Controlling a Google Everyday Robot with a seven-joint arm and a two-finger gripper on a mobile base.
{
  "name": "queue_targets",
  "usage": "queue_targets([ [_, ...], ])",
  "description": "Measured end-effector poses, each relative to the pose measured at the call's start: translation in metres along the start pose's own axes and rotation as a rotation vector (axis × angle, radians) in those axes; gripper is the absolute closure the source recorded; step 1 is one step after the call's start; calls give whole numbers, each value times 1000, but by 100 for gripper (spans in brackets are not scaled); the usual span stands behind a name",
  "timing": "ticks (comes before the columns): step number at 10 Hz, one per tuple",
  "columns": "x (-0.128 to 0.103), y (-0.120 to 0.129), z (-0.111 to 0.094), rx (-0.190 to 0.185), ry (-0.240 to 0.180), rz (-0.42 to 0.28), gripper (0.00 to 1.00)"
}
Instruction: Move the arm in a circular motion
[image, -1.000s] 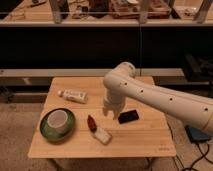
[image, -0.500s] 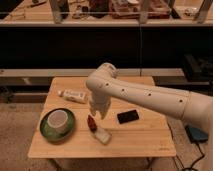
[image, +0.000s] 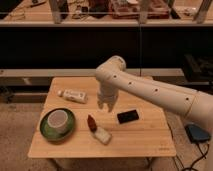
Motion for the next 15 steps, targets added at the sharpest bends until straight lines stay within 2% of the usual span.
queue_targets([
  [1,24,1,4,-10,5,-28,59],
  [3,44,-1,0,-12,4,-29,59],
  [4,47,-1,-1,-14,-1,-34,59],
  [6,49,18,0,-15,9,-51,59],
  [8,56,50,-10,-20,13,-29,59],
  [10,61,84,-12,-35,13,-50,59],
  [12,64,102,-15,-8,32,-44,59],
  [13,66,116,-17,-8,37,-40,59],
  [15,60,116,-18,-16,38,-75,59],
])
